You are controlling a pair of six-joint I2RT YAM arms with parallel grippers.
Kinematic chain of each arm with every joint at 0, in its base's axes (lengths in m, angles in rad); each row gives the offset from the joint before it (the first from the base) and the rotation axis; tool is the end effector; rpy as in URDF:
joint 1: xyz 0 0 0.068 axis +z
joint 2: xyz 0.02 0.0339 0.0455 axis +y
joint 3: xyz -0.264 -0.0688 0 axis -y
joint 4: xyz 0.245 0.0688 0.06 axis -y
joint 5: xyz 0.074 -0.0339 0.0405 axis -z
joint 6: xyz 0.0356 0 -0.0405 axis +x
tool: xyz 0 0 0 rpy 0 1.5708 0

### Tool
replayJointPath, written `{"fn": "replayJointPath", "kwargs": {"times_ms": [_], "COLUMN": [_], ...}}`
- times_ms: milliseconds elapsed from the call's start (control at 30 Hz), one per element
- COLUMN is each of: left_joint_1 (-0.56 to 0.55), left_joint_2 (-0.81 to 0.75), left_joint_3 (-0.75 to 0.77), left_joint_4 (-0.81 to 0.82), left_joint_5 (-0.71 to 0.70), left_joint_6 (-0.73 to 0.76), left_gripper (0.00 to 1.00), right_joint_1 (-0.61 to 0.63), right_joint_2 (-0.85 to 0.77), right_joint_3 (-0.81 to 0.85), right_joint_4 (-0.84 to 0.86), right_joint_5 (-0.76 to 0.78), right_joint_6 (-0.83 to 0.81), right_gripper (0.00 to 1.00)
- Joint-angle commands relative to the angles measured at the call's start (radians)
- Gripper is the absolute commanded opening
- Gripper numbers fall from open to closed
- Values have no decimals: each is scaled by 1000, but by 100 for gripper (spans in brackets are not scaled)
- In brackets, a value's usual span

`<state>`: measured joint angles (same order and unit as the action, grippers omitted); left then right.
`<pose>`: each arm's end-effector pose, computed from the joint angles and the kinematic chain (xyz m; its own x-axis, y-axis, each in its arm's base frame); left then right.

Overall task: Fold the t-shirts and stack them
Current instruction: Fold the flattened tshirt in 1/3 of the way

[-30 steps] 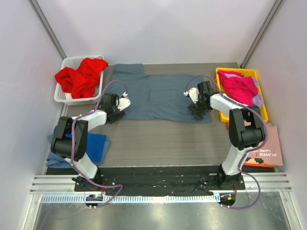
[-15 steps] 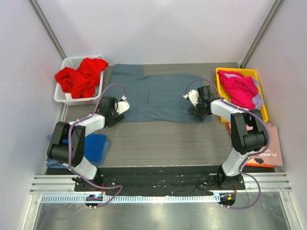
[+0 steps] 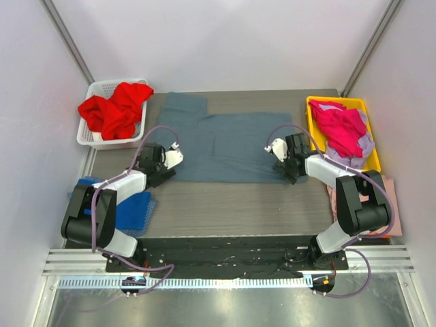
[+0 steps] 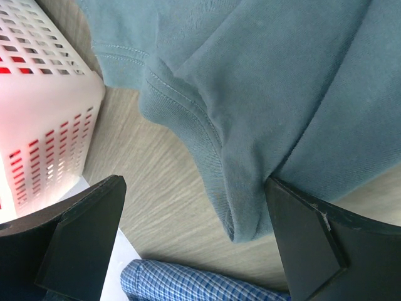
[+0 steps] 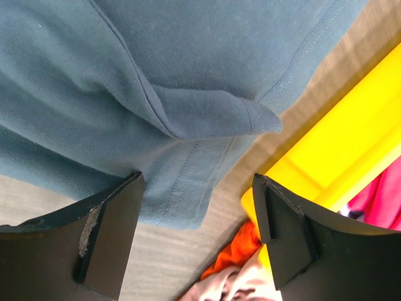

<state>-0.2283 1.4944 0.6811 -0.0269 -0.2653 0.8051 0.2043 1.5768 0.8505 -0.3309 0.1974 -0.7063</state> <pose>0.2788 -0.0552 0.1592 -0.4682 0.8230 -0.3217 0.5562 0.5574 0.6164 0.2933 0.0536 0.1648 -0.5810 -0.7703 -0.2629 -0.6331 0.6307 -0.4488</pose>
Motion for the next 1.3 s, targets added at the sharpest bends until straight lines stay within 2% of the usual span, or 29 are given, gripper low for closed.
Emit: {"fn": "replayJointPath", "kwargs": {"times_ms": [0,233,500,1000,1267], "left_joint_1": [-22,-57,-59,-59,-59], "left_joint_2": [-39,-172,-287,-221,-157], "left_joint_3": [-63,-127,-81,187,221], "left_joint_4": [-87,-178,-243,-208,-194], "left_joint_5": [-6,-2,-3,-49,-46], "left_joint_6": [2,-3,0,-80,-113], "left_gripper": [100,100,100,100,100], "right_joint_1": [-14,-16,-16,-17,-55], "right_joint_2": [-34,-119,-130,-138,-46], "right_joint_3": [-60,-76,-7,186,246], "right_joint_4": [-154,-201,-217,-249,-226], "right_joint_5": [33,37,42,36,-10], "right_joint_6": [-19,-13,10,51,64], "right_gripper": [80,80,80,80,77]}}
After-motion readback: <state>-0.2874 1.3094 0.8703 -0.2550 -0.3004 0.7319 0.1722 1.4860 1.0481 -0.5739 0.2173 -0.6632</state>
